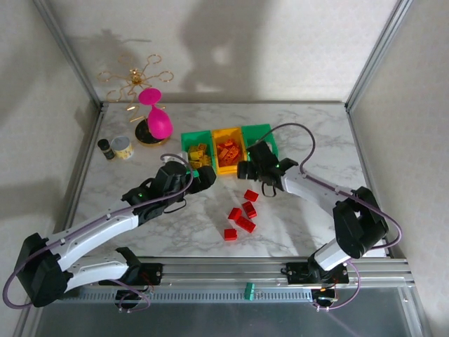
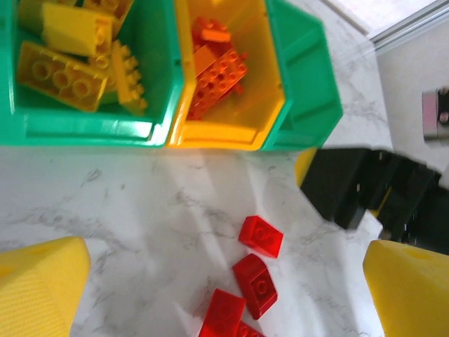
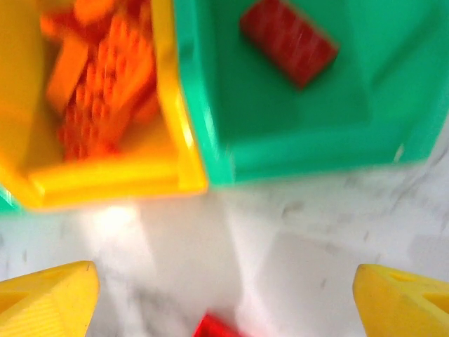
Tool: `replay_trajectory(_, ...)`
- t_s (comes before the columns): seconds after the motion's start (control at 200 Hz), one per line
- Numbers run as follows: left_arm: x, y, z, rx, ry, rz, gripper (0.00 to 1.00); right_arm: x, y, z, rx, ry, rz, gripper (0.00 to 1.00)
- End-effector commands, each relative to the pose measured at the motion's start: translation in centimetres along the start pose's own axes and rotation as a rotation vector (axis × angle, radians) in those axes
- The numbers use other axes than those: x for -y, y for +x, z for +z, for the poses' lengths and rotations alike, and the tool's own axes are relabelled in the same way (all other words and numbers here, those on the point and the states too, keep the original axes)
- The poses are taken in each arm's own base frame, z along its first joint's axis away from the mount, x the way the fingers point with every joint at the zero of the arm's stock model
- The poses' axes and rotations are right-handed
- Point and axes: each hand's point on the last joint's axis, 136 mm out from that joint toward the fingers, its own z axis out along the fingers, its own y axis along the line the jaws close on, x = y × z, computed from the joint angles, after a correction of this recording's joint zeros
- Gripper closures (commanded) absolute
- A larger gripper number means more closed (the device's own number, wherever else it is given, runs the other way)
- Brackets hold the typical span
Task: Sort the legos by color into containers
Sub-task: Pick up the lego from the center of the table.
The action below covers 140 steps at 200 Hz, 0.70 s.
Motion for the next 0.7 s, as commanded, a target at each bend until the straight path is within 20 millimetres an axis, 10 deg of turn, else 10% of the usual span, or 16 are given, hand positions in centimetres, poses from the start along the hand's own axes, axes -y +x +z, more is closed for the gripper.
replay_trajectory(0.0,-1.7,0.8,-0.4,0.004,-0.045,-0.035,0.0,-0.9,3.9,-0.3,-0.087,-0.021,-0.007,0.08)
replay_trajectory(0.22,-3.3,1.7,-0.1,-0.006,-0.087,-0.048,0.0,-1.3,7.8,1.7,-0.167,-0.003,0.051,0.08)
replay_trajectory(0.696,-3.2,1.4,0.0,0.007,-0.091,-0.04,0.0,-0.8,7.3,4.3,-0.132,0.071,0.094,0.26)
